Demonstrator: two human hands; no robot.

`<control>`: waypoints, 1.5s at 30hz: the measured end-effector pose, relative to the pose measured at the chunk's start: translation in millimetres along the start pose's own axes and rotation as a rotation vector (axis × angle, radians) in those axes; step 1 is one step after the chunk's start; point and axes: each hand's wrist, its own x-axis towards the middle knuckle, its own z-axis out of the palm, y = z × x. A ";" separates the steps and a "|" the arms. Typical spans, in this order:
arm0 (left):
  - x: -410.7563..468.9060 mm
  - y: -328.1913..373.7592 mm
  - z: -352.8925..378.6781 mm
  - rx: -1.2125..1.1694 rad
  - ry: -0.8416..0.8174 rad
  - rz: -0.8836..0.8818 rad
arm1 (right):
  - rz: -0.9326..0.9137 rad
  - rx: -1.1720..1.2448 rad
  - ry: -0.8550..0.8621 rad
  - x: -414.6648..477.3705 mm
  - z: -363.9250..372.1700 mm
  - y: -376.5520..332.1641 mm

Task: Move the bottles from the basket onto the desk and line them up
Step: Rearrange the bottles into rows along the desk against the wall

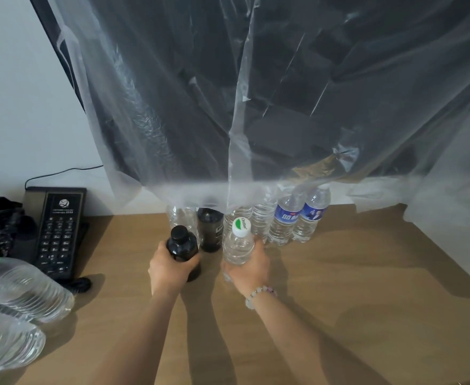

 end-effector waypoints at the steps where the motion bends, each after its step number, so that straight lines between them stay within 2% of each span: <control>1: 0.9 -1.8 0.5 0.005 -0.005 0.008 | -0.001 0.005 0.000 0.5 0.4 -0.1; 6: 4.0 -16.7 -6.1 0.070 -0.109 0.064 | 0.014 -0.003 -0.022 0.8 1.7 -1.4; 8: 3.6 -35.3 -13.7 0.223 -0.197 0.013 | 0.016 -0.014 -0.036 0.1 2.5 -4.1; 11: -1.4 -67.5 -27.2 0.420 -0.286 -0.152 | -0.002 -0.055 -0.052 -1.4 4.0 -9.3; 13: -8.3 -83.9 -29.2 0.474 -0.208 -0.204 | -0.022 -0.135 -0.085 -3.3 3.0 -14.2; 16: -19.3 -102.7 -23.8 0.671 -0.080 -0.120 | -0.045 -0.183 -0.099 -2.7 6.4 -20.6; 20: -31.8 -120.4 -13.7 0.752 -0.202 -0.141 | -0.030 -0.165 -0.095 0.8 17.6 -26.6; 28: -35.0 -133.0 -9.0 0.741 -0.144 -0.117 | -0.056 -0.207 -0.104 6.8 34.1 -33.4; 37: -33.2 -131.0 -7.8 0.758 -0.185 -0.140 | -0.129 -0.250 -0.071 4.7 39.6 -30.0; 45: -29.6 -126.7 -11.6 0.803 -0.262 -0.169 | -0.078 -0.242 -0.095 2.1 38.5 -28.8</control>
